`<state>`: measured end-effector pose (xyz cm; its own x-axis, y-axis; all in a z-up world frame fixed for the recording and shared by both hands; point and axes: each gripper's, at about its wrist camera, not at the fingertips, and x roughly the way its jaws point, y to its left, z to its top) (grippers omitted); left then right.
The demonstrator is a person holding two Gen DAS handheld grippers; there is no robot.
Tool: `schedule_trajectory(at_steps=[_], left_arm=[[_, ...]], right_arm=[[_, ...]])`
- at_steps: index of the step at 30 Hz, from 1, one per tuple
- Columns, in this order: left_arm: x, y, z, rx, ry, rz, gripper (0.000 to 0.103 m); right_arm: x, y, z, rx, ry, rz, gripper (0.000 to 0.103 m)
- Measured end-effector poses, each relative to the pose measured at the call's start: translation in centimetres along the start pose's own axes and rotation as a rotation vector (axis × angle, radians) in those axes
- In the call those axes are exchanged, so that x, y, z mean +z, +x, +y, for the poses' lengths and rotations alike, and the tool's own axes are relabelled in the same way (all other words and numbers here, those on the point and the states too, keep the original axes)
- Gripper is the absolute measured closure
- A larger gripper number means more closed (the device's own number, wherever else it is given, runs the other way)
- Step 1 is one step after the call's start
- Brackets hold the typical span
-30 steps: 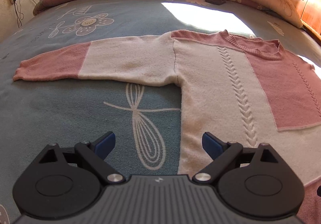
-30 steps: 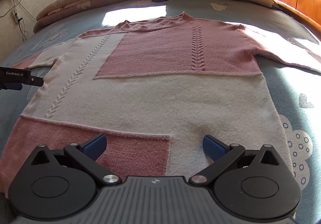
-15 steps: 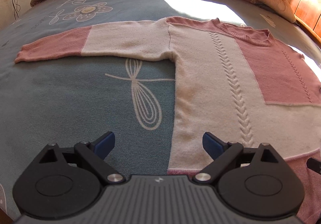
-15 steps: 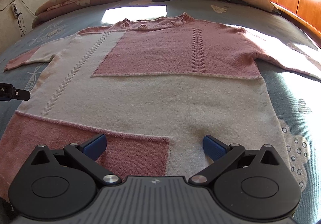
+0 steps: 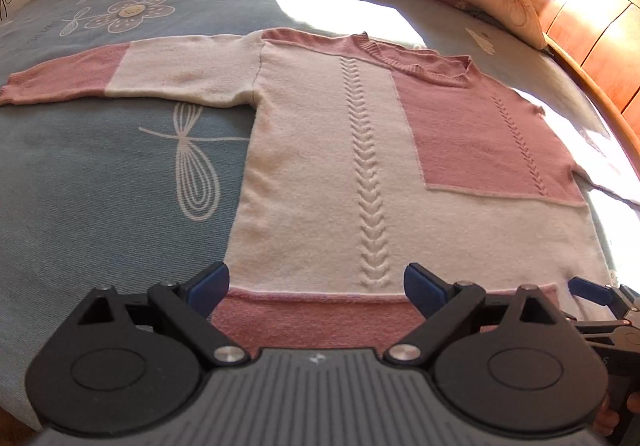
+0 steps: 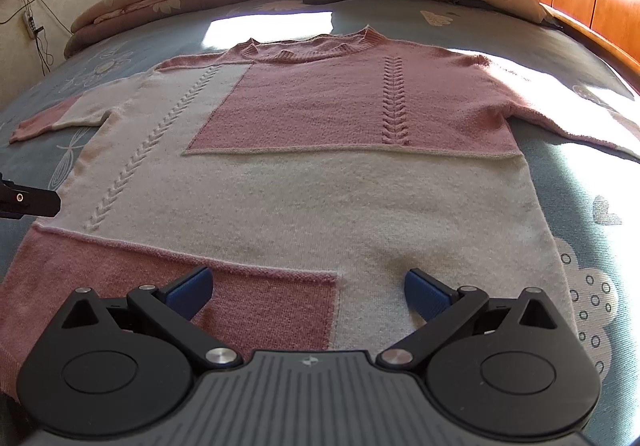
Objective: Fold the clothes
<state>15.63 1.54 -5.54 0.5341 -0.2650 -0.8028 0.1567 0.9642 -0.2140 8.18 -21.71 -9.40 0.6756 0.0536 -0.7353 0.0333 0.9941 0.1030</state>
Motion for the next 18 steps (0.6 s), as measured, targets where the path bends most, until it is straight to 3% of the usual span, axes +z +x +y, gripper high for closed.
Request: schedule_trajectory(at_steps=[4, 14, 18], left_arm=[[-1.0, 1.8, -3.0, -0.033, 0.059, 0.018, 0.009], [-4.8, 1.2, -5.2, 0.078, 0.311, 0.05, 0.009], [-4.3, 0.6, -6.1, 0.013, 0.305, 0.011, 0.009]], right_arm=[[0.2, -0.5, -0.6, 0.004, 0.023, -0.011, 0.0], [0.3, -2.1, -2.0, 0.011, 0.069, -0.059, 0.0], [0.5, -2.3, -2.1, 0.011, 0.069, -0.069, 0.0]])
